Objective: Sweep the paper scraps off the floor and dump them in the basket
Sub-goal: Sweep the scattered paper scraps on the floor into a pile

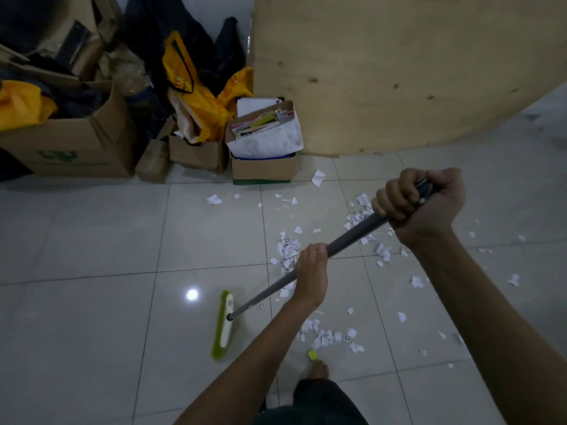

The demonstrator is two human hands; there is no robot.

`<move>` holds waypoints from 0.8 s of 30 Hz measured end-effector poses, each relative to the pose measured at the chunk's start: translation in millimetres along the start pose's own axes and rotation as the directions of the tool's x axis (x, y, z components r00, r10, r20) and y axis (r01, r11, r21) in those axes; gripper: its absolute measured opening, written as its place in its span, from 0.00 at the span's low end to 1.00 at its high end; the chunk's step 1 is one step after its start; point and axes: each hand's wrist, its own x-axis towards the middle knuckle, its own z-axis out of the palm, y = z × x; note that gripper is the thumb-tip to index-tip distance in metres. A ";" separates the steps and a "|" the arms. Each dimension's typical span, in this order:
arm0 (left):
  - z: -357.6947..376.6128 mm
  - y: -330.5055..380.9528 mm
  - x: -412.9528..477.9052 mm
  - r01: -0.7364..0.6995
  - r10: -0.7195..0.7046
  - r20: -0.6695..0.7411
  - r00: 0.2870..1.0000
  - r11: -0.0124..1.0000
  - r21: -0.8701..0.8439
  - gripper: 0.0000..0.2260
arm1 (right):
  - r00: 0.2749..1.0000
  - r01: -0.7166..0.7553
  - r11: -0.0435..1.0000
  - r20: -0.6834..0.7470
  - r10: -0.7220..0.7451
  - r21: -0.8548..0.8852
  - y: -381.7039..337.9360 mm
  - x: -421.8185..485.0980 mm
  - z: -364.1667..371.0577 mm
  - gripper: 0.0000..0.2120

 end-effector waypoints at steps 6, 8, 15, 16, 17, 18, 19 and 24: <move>35.9 -11.4 3.4 0.141 -0.166 -0.144 0.976 0.976 -0.167 0.16 | 0.982 -0.107 0.993 0.151 0.112 -0.042 6.2 6.8 -24.0 0.18; 48.9 -5.4 7.9 0.128 -0.159 -0.165 0.973 0.974 -0.186 0.12 | 0.966 -0.130 0.989 0.216 0.143 -0.075 -1.2 11.7 -34.6 0.18; 111.0 35.0 30.9 0.033 -0.069 -0.122 0.990 0.959 -0.282 0.18 | 0.939 -0.172 0.969 0.267 0.216 -0.180 -49.4 30.4 -95.0 0.18; 122.0 38.9 36.3 0.033 -0.061 -0.094 0.994 0.960 -0.277 0.22 | 0.939 -0.174 0.966 0.262 0.221 -0.192 -57.3 32.8 -104.4 0.18; 130.3 43.2 40.6 0.039 -0.058 -0.064 0.996 0.963 -0.267 0.23 | 0.940 -0.170 0.965 0.260 0.220 -0.201 -63.7 35.1 -112.3 0.18; 140.2 51.5 45.3 0.043 -0.054 -0.036 0.998 0.964 -0.263 0.21 | 0.942 -0.162 0.965 0.259 0.213 -0.205 -71.3 37.4 -121.7 0.18; 148.7 57.4 49.9 0.048 -0.054 -0.016 0.998 0.961 -0.272 0.18 | 0.945 -0.153 0.967 0.257 0.204 -0.205 -77.3 39.1 -128.6 0.18; 174.7 74.6 66.3 0.073 -0.065 0.037 0.997 0.958 -0.277 0.13 | 0.973 -0.105 0.987 0.193 0.127 -0.119 -93.2 44.2 -149.2 0.18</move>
